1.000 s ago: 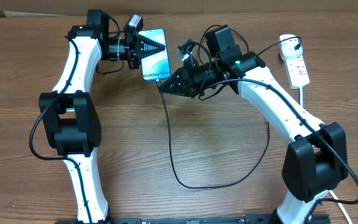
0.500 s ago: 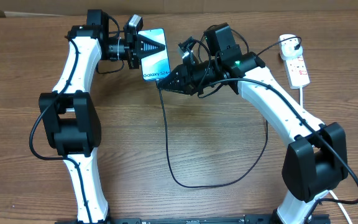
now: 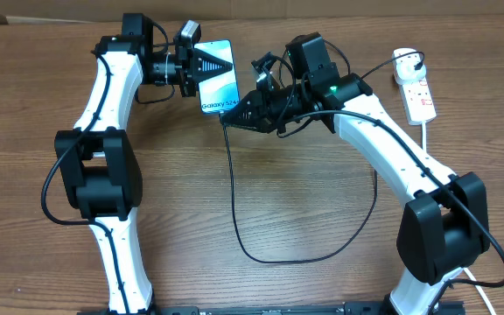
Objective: Plug charger to phone and switch on socket
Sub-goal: 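Align the held connector under the phone's bottom port, then push the connector up into the phone's port with the right gripper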
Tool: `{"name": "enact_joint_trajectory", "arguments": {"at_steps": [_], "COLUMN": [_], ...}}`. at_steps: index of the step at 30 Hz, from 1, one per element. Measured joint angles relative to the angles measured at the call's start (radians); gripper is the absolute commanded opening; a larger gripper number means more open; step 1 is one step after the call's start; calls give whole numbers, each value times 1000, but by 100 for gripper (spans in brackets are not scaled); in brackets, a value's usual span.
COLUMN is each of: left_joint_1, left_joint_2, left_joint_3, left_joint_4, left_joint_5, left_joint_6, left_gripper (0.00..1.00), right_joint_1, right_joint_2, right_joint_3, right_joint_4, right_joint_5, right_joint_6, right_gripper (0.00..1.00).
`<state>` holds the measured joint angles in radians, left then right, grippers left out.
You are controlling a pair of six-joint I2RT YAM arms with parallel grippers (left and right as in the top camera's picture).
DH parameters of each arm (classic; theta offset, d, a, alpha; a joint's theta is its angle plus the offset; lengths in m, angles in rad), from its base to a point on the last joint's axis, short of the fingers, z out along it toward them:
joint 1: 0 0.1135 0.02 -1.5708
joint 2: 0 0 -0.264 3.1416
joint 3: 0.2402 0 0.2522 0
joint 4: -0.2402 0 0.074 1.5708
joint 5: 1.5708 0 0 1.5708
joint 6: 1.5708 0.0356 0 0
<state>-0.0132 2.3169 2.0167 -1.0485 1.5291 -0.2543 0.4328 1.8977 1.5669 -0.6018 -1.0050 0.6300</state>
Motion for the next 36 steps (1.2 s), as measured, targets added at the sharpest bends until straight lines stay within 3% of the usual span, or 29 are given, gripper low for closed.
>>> {"name": "enact_joint_trajectory", "arguments": {"at_steps": [19, 25, 36], "left_joint_1": [0, 0, -13], "left_joint_2": [0, 0, 0], "left_joint_3": [0, 0, 0], "left_joint_4": [6, 3, -5], "left_joint_5": [0, -4, -5], "left_joint_6": [0, 0, 3], "left_gripper": [4, 4, 4], "right_joint_1": [2, 1, -8], "right_joint_2": [0, 0, 0], "right_joint_3": [-4, -4, -3], "right_joint_4": [26, 14, -8], "right_joint_5": [10, 29, 43], "right_joint_6": [40, 22, -16], "right_gripper": [4, 20, 22]}}
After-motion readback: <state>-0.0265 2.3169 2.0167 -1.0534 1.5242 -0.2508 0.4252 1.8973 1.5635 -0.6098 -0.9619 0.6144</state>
